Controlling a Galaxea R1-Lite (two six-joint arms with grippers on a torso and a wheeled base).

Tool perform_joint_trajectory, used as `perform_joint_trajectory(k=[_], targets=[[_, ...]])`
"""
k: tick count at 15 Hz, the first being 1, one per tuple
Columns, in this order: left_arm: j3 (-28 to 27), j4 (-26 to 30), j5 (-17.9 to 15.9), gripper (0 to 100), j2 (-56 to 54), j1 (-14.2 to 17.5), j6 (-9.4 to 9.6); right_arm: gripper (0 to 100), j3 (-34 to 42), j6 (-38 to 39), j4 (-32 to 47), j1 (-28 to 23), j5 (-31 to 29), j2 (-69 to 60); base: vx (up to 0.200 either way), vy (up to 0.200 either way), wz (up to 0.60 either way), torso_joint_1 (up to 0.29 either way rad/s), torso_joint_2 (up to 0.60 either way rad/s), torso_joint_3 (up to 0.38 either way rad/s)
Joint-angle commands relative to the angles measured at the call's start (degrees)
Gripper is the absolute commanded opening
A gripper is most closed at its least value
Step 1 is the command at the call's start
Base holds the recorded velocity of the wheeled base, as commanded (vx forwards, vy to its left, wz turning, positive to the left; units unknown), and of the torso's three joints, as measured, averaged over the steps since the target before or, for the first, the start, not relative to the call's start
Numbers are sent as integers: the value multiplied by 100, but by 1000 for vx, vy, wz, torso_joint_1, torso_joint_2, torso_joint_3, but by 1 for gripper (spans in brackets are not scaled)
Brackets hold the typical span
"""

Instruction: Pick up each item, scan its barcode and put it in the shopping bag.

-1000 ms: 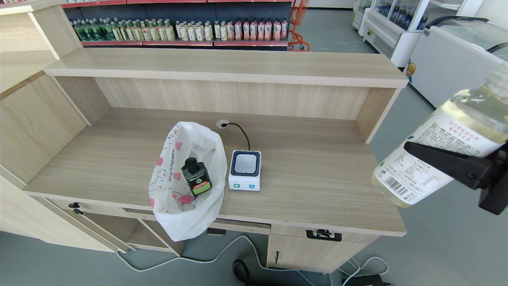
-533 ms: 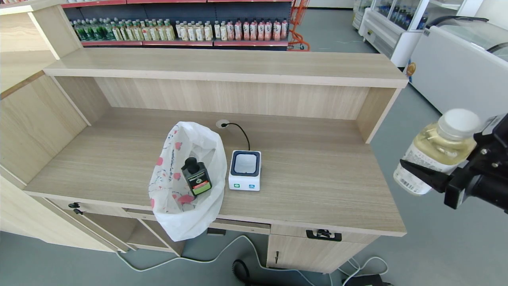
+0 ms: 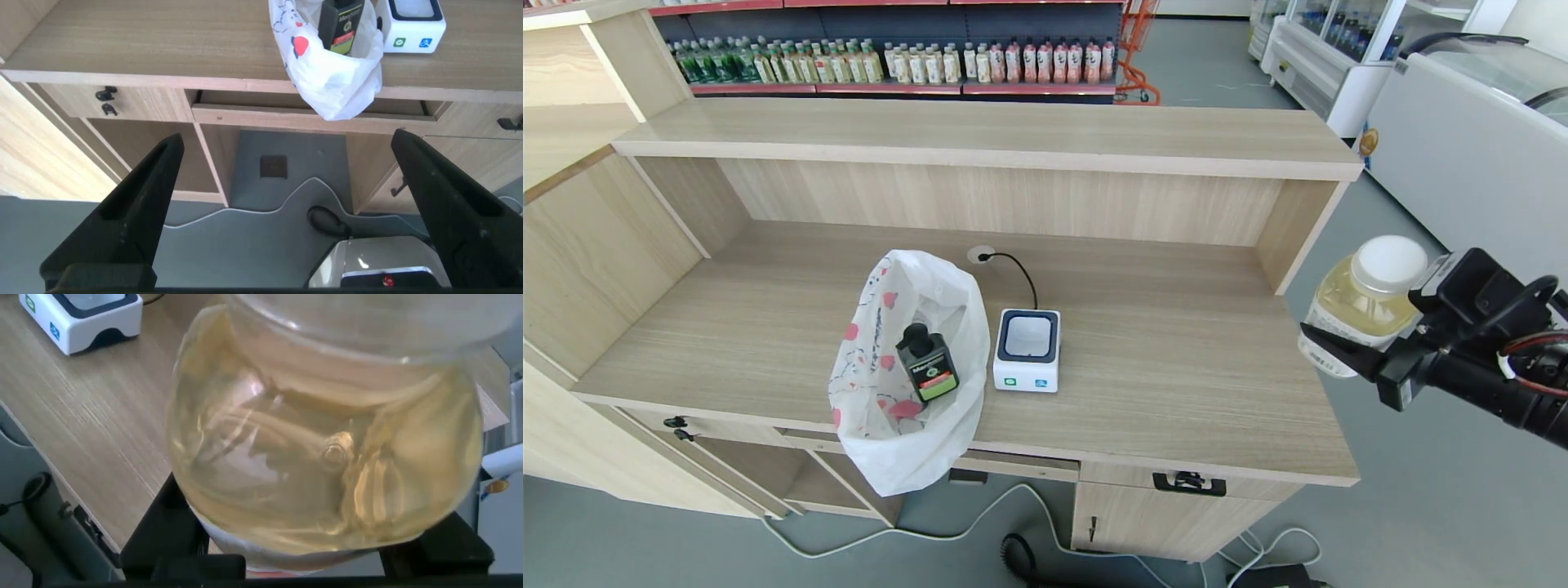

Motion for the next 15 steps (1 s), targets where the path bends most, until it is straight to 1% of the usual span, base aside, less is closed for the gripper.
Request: perform_joint_trajectory(k=[1, 7, 9, 10, 13, 15], targets=[[0, 2, -1, 100, -2, 2, 7, 0, 1, 4, -4, 13, 12, 153, 0, 0, 0, 0, 0, 0], [0, 2, -1, 100, -2, 2, 24, 0, -87, -14, -22, 189, 12, 258, 0, 0, 0, 0, 0, 0], [0, 2, -1, 100, -2, 2, 15, 0, -166, 22, -22, 285, 20, 284, 0, 200, 0, 2, 0, 2], [0, 2, -1, 100, -2, 2, 15, 0, -306, 57, -74, 435, 20, 355, 0, 200, 0, -2, 2, 2], [0, 2, -1, 100, -2, 2, 15, 0, -482, 347, -637, 778, 29, 680, 0, 200, 0, 10, 1, 2], [0, 2, -1, 100, -2, 2, 15, 0, -526, 347, -874, 813, 56, 900, 0, 200, 0, -2, 7, 2]])
